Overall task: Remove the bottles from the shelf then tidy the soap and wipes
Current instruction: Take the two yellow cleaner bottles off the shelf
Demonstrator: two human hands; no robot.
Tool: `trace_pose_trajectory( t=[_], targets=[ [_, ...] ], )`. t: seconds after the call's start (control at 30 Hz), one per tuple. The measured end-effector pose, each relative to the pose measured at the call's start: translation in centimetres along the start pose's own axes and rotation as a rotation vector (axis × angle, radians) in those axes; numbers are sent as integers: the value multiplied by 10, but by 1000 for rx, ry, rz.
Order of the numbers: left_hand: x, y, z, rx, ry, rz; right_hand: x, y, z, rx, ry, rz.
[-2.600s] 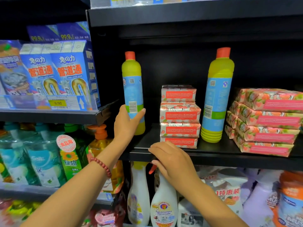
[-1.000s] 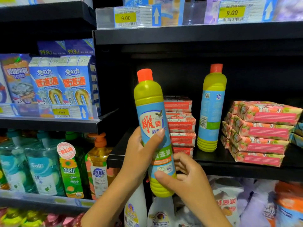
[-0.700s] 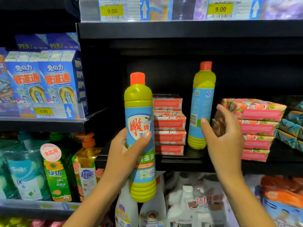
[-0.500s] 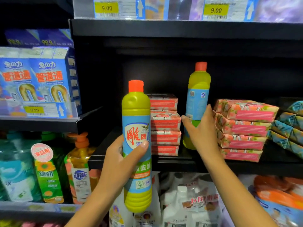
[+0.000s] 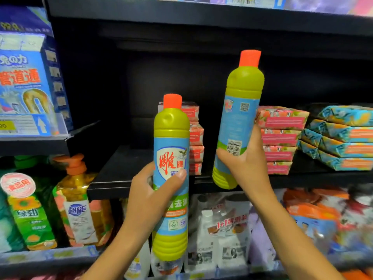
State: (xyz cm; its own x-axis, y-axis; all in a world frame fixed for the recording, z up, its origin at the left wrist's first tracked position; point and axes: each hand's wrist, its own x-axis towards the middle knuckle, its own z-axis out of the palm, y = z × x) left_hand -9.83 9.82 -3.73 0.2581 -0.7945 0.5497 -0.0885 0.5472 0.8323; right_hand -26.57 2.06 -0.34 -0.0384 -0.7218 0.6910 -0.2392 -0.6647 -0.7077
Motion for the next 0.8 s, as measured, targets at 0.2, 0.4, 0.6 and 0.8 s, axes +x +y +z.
trace_pose_trajectory(
  t=[0.2,0.4,0.6,0.8],
  targets=[
    [-14,-3,23,-119,-182,-15,-69,-17,-47,125,113,151],
    [-64,-29,55,-215,-473,-195,-188,-5,-90,126,342,513],
    [-150,-61,79,-197,-807,-418,-336,-8,-122,48,715,846],
    [-248,-78,107,-150,-1017,-683,-452,-45,-147,-36,995,1010]
  ],
)
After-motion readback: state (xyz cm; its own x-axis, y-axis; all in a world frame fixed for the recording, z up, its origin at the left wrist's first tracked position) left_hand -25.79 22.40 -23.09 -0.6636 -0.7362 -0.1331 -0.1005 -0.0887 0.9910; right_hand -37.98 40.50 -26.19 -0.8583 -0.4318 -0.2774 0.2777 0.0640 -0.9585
